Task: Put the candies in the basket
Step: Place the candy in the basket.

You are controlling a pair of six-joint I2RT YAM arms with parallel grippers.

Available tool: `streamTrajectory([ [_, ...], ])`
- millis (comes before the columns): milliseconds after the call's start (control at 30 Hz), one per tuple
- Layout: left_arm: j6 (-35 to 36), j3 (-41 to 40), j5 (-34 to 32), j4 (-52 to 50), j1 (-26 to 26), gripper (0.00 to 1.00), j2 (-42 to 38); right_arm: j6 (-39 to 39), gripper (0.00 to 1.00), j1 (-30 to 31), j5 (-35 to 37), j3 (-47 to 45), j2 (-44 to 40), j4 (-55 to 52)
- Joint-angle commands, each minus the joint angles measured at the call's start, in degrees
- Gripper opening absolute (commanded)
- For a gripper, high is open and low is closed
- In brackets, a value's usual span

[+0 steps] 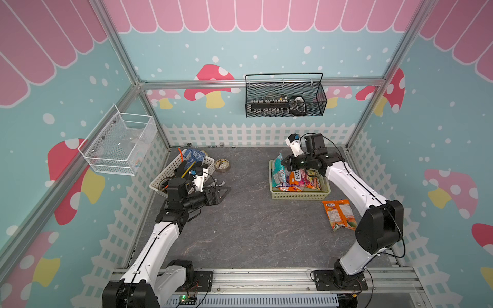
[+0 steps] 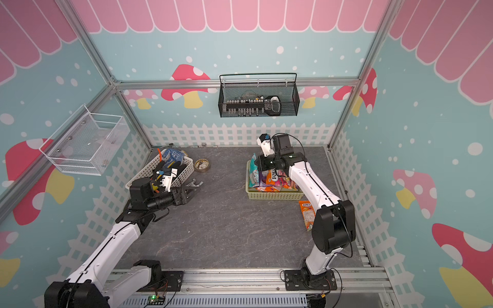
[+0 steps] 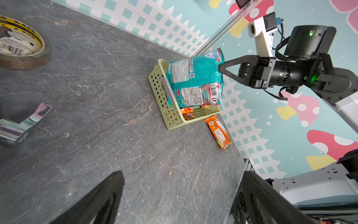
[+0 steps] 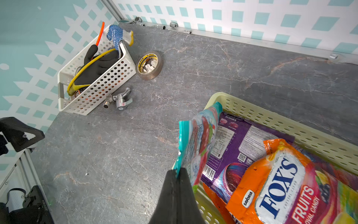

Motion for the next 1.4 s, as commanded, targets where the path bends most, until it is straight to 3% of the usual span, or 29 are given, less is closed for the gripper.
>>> streamTrajectory([
  [0, 1.06, -0.44, 0.94, 1.28, -0.06, 0.99, -0.70, -0.42, 0.00, -0.16, -3.65, -0.53, 0.16, 2.71],
  [400, 0.66, -0.52, -0.56, 1.31, -0.01, 0.99, -0.49, -0.75, 0.00, -5.70, -5.67, -4.13, 4.97, 2.82],
  [1000, 0.48, -0.49, -1.09, 1.29, -0.06, 0.99, 0.32, -2.69, 0.00, -7.98, 11.74, -1.95, 14.52, 2.73],
  [1367, 0.48, -0.57, -1.14, 1.06, 0.04, 0.99, 0.78, -0.45, 0.02, -8.19, 15.44, -3.31, 13.97, 3.91],
])
